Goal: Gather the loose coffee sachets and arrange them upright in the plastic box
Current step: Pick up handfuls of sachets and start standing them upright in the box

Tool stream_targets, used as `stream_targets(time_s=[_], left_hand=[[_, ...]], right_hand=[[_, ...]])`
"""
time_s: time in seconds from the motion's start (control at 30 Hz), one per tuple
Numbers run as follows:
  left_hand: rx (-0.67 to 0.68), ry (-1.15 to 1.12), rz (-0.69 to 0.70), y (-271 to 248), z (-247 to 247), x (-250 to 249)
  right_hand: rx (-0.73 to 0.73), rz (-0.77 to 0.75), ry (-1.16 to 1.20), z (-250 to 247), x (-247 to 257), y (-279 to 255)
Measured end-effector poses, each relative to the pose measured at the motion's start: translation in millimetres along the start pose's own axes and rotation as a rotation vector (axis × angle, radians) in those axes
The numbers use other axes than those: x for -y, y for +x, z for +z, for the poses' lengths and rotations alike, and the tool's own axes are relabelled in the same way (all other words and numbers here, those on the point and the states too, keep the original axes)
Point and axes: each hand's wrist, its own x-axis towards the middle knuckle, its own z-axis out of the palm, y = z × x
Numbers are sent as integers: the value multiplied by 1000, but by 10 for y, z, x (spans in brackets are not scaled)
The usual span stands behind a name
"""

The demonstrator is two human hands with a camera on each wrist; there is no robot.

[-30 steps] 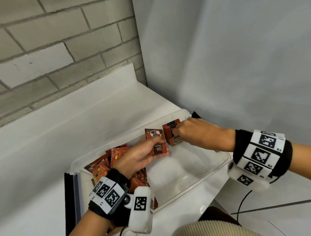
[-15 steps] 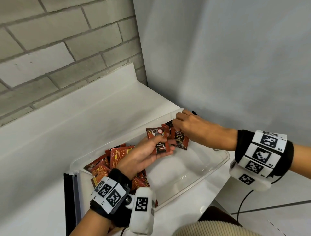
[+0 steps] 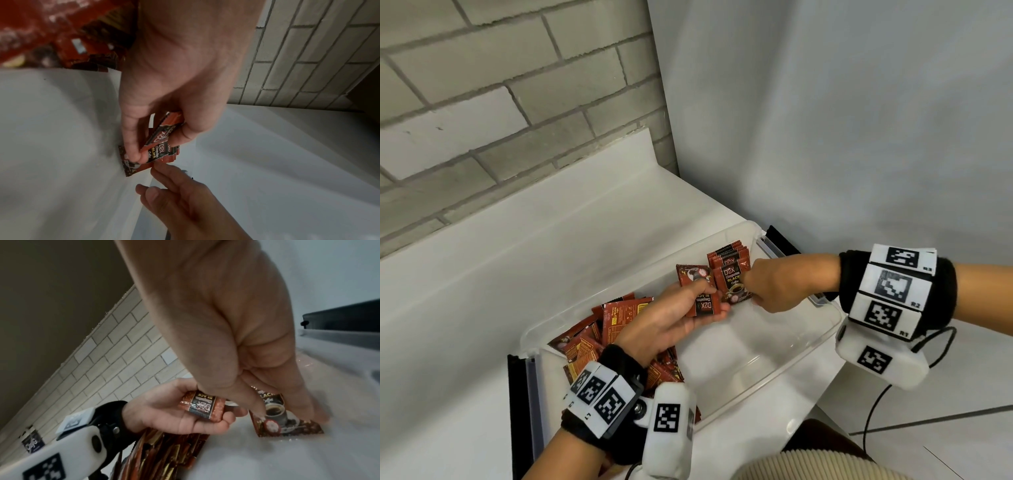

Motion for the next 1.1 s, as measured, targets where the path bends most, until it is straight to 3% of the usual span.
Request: stream_targets(time_s=[0.27,0.5,0.8,1.1], left_hand=[[6,-28,-11,-11,-2,8],[-15,-45,8,-12,10,4],[56,-114,-2,-33,49,12],[20,-97,12,-17,72,28]], right_hand=[[30,-26,89,72,45,17],[-17,-22,117,42,50,-4],[-100,10,272,5,20,-74],[-90,33,307,-18,37,-123]])
